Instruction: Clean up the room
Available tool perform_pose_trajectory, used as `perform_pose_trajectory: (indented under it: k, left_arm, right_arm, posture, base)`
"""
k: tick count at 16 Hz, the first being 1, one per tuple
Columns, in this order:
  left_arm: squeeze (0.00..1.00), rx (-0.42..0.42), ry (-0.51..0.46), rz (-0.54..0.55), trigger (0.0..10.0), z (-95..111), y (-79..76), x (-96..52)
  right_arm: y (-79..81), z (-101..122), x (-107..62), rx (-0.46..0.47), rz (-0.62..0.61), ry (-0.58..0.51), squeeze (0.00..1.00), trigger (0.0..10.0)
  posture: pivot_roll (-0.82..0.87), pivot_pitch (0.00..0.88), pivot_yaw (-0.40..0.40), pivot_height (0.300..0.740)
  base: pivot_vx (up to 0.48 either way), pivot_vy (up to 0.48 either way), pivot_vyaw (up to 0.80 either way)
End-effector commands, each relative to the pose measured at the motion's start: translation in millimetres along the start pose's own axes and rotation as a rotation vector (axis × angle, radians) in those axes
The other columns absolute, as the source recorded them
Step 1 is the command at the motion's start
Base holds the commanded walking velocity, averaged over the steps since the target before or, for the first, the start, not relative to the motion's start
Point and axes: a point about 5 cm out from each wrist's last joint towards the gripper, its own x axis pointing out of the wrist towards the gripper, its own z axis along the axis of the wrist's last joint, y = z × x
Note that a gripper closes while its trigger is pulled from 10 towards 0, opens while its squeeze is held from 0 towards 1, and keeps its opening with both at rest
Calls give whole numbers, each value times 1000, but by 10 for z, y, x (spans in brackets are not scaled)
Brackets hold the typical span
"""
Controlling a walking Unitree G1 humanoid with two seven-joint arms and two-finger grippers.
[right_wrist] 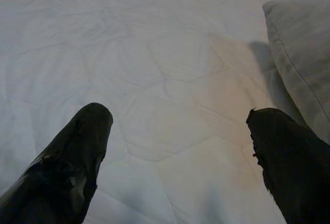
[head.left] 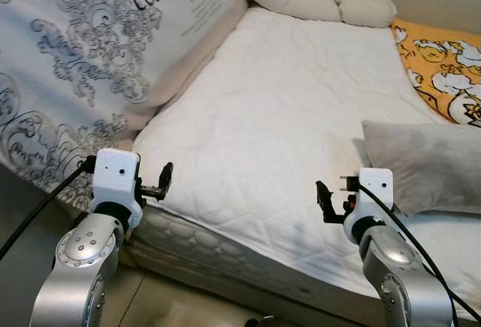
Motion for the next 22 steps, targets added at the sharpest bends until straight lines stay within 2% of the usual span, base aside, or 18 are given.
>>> perform_pose_trajectory:
  k: [1, 3, 7, 10, 15, 16, 22]
  left_arm:
    - [0, -1, 2, -21, 10000, -5, -35, 0]
    - [0, 1, -20, -21, 10000, 19, -24, 5]
    - [0, 5, -8, -7, 10000, -16, -8, -4]
    - [0, 21, -9, -16, 10000, -7, -23, 5]
    - [0, 20, -6, -8, 10000, -19, -25, -6]
    - [0, 16, -5, -14, 10000, -12, -53, 9]
    - [0, 5, -13, 1, 10000, 12, -68, 51]
  right_arm:
    - [-49, -5, -2, -8, -17, -3, 0, 10000]
    - [-28, 5, 1, -47, -30, -26, 0, 10000]
    - [-34, -12, 3, -58, -32, -19, 0, 10000]
    - [10, -22, -3, -9, 37, 13, 0, 10000]
    - [34, -54, -28, 10, 51, 16, 0, 10000]
    - [4, -23, -11, -40, 55, 8, 0, 10000]
    - [-18, 15, 47, -134, 60, 1, 0, 10000]
  posture:
    - [-64, 0, -54, 740]
    - [-59, 0, -59, 740]
    - [-72, 0, -51, 740]
    - [-62, 0, -57, 740]
    - [-69, 0, -52, 740]
    - [-76, 0, -47, 740]
    - [-80, 0, -46, 740]
  base:
    - [0, 0, -731]
    - [0, 0, -731]
    - [0, 0, -727]
    - [0, 0, -694]
    - [0, -334, -510]
    - [0, -356, 0]
    - [0, -354, 0]
